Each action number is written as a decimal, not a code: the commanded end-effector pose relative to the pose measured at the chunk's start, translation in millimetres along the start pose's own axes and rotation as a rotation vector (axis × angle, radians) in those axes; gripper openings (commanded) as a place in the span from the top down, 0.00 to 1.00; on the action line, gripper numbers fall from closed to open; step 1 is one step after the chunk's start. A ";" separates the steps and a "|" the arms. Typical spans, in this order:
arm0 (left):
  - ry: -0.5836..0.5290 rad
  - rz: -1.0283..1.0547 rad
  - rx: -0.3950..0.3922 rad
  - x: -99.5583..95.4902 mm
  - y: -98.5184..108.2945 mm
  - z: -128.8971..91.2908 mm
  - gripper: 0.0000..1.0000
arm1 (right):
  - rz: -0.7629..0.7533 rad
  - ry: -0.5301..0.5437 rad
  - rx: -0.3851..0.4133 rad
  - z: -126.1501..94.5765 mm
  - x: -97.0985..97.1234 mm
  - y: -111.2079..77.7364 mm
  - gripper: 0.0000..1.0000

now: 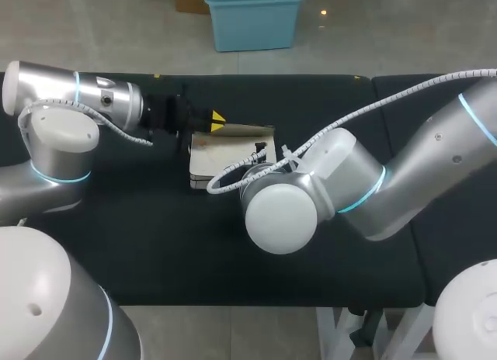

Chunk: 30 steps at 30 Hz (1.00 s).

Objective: Pick up the bag, open it, inspect its contents, close it, and place it on the opposite side

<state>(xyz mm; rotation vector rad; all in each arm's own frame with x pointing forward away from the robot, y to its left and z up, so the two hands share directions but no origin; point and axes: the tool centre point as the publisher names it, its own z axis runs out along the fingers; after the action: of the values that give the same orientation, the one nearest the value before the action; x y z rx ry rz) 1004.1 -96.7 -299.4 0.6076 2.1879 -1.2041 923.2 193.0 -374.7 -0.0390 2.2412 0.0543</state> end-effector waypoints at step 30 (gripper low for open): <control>0.031 0.190 0.002 62.4 12.3 -0.8 1.00 | 0.001 -0.075 -0.013 2.4 4.4 -2.3 1.00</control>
<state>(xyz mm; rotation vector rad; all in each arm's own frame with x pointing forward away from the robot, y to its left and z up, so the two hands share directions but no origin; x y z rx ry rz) 968.1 -83.9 -343.7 0.8276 2.1227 -1.1001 922.7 193.3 -375.1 -0.0395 2.2418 0.0547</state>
